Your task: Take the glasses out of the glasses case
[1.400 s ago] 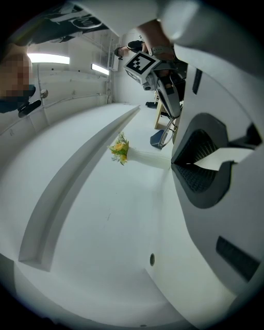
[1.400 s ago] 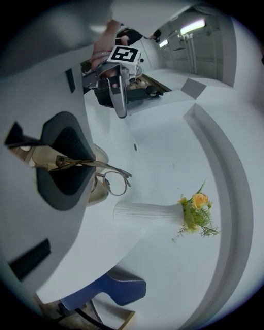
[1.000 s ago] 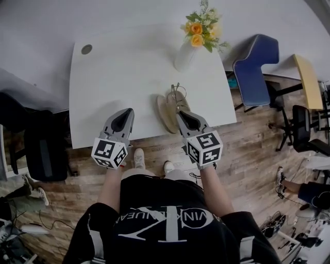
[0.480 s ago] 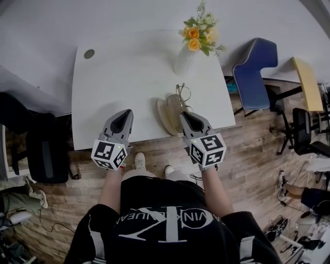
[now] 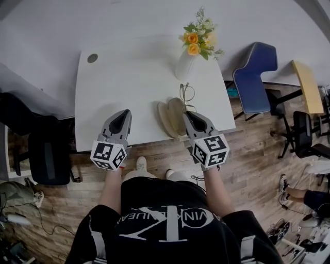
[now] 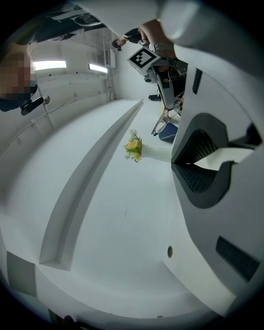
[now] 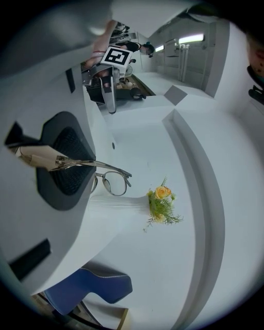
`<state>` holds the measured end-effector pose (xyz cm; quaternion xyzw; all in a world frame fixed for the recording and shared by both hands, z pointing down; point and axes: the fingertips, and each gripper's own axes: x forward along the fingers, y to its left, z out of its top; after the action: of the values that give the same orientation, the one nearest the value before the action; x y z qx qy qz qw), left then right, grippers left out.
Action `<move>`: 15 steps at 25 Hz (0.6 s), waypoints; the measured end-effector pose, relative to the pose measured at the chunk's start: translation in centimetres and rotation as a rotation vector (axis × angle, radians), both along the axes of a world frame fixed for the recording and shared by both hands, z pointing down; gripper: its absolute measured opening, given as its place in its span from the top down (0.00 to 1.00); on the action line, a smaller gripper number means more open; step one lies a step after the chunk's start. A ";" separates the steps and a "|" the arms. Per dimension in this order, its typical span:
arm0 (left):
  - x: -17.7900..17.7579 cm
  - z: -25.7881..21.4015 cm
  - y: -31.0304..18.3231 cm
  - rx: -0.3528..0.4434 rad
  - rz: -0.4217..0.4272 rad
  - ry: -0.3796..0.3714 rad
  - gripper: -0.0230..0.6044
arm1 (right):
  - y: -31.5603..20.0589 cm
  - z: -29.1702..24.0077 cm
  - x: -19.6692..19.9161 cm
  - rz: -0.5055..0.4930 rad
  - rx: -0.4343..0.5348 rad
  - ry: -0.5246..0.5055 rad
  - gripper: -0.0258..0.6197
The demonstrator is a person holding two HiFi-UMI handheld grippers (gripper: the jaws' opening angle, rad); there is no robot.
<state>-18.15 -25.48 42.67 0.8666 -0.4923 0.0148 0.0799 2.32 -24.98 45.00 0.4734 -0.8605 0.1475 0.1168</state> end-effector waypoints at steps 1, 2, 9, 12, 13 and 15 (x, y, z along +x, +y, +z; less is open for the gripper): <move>-0.1 -0.2 0.0 0.004 -0.003 -0.001 0.94 | -0.1 -0.1 0.0 0.001 0.004 -0.002 0.89; -0.2 -0.4 -0.1 0.007 -0.007 -0.002 0.94 | -0.1 -0.3 0.1 0.002 0.008 -0.004 0.89; -0.8 -0.8 -0.1 0.019 -0.024 -0.008 0.94 | -0.3 -0.9 0.4 0.012 0.036 -0.017 0.89; -0.9 -1.2 -0.2 0.025 -0.028 -0.010 0.94 | -0.4 -1.3 0.4 0.012 0.045 -0.019 0.89; -0.9 -1.3 -0.2 0.027 -0.028 -0.011 0.94 | -0.4 -1.4 0.4 0.012 0.048 -0.019 0.89; -0.9 -1.4 -0.2 0.031 -0.029 -0.011 0.94 | -0.4 -1.5 0.5 0.013 0.054 -0.021 0.89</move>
<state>-19.02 -25.71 41.23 0.8605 -0.5054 0.0108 0.0637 2.84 -25.40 43.47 0.4804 -0.8623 0.1299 0.0941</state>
